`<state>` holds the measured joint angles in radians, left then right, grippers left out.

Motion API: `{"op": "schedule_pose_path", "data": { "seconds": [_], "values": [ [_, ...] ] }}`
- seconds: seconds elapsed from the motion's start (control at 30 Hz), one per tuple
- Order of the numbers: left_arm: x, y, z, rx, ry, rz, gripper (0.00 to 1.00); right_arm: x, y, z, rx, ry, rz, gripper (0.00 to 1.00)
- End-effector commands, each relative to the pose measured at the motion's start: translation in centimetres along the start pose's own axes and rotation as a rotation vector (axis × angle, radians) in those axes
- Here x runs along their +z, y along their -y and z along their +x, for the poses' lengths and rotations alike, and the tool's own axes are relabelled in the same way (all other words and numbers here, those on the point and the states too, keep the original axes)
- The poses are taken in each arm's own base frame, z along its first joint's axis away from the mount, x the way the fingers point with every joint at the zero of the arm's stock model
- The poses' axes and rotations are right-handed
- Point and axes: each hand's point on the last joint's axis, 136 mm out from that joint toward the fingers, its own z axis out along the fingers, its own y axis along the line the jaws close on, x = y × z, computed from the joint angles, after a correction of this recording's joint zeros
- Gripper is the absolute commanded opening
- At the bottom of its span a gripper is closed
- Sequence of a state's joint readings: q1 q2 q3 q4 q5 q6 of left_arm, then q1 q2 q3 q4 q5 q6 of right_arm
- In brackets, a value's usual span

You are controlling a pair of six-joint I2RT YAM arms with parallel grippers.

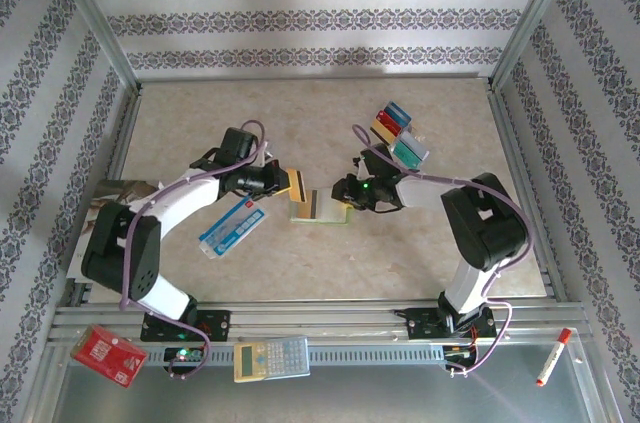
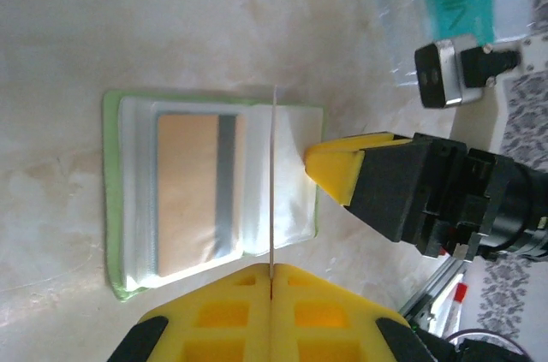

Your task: Take the credit cards out of the card holder

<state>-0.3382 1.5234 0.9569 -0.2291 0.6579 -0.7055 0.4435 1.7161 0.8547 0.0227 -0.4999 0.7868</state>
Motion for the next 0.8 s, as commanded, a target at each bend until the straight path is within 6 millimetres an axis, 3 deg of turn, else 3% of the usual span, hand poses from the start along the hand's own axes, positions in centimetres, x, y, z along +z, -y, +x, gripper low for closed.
{"op": "schedule_pose_path", "data": {
  "seconds": [0.0,0.13,0.33,0.5,0.77],
  "values": [
    [-1.4,2.7,-1.8,-0.028,0.090,0.110,0.00,-3.2,-5.2,-2.3,-0.060,0.110,-0.195,0.39],
    [-2.4,6.0,-3.6,-0.058,0.194,0.258,0.00,-6.4,-8.5,-3.3,-0.058,0.170,-0.353,0.51],
    [-3.1,10.0,-5.0,-0.061,0.288,0.397,0.00,-10.5,-11.8,-4.9,0.000,0.225,-0.579,0.60],
    [-3.2,12.1,-5.1,-0.086,0.276,0.500,0.00,-11.8,-14.1,-5.2,0.025,0.192,-0.718,0.62],
    [-3.8,13.2,-4.8,-0.085,0.264,0.536,0.00,-12.4,-16.2,-4.9,-0.016,0.154,-0.781,0.59]
  ]
}}
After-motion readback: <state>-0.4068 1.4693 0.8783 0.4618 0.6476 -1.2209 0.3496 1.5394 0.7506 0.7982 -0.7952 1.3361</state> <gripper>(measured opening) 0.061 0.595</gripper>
